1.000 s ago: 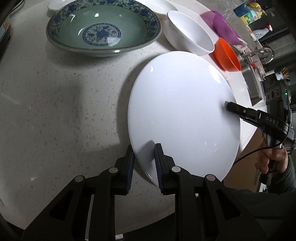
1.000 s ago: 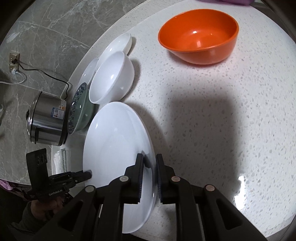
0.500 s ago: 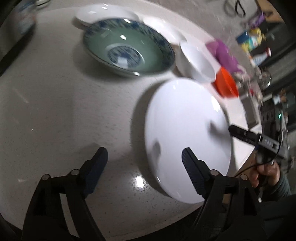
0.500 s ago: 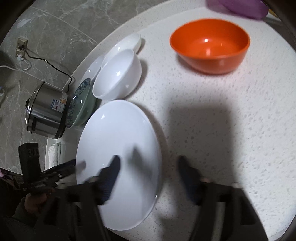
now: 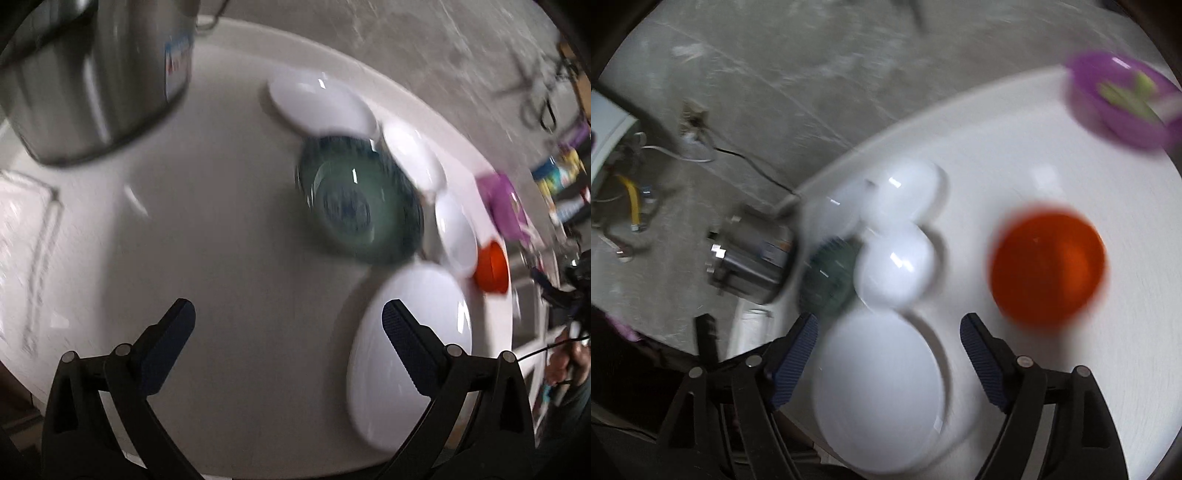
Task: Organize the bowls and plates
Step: 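Move the right gripper to the smaller white plate beside the steel pot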
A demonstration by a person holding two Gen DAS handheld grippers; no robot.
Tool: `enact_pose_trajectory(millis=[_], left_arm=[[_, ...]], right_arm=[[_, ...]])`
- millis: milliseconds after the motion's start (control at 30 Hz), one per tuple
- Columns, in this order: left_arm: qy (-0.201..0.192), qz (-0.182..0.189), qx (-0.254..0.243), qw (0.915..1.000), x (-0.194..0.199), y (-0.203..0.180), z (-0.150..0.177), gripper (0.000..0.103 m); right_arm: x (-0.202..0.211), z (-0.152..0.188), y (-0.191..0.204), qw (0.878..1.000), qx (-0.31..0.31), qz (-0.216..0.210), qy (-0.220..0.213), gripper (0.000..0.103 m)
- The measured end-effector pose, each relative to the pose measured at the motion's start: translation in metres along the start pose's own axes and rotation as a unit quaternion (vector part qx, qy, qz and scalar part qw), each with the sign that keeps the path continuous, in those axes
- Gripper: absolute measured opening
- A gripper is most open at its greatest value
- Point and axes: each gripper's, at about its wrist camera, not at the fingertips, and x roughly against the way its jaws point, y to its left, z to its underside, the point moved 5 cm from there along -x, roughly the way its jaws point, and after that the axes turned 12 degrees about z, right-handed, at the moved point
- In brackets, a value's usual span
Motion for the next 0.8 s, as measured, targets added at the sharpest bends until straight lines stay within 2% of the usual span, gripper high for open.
enact_pose_trajectory(millis=[133,233,333,367,433,500,633,800], left_arm=[[-0.036,-0.046,-0.036,0.9976,0.005,-0.017,-0.055,0.102],[-0.049,-0.052,-0.048,0.9963,0.003,-0.024,-0.103,0.102],[-0.051,-0.055,-0.05,0.9959,-0.006,-0.016,-0.145,0.101],[-0.051,-0.052,-0.046,0.9963,-0.009,-0.008,-0.16,0.101],[-0.051,-0.044,-0.04,0.9969,-0.02,0.002,-0.183,0.101],[-0.044,-0.041,-0.038,0.9975,-0.033,0.01,-0.207,0.101],[-0.023,-0.049,-0.04,0.9977,-0.063,0.021,-0.231,0.091],[0.0,-0.057,-0.033,0.9978,-0.094,0.038,-0.237,0.083]], right_arm=[[-0.007,-0.059,0.041,0.996,0.066,-0.055,-0.004,0.082],[-0.026,-0.104,0.077,0.991,0.1,-0.085,0.002,0.082],[-0.062,-0.133,0.101,0.99,0.106,-0.088,0.026,0.081],[-0.074,-0.138,0.107,0.99,0.107,-0.092,0.032,0.076],[-0.104,-0.146,0.119,0.99,0.098,-0.088,0.044,0.073],[-0.138,-0.15,0.125,0.989,0.092,-0.088,0.074,0.061],[-0.197,-0.159,0.125,0.989,0.077,-0.065,0.11,0.058],[-0.243,-0.169,0.116,0.986,0.049,-0.07,0.141,0.056]])
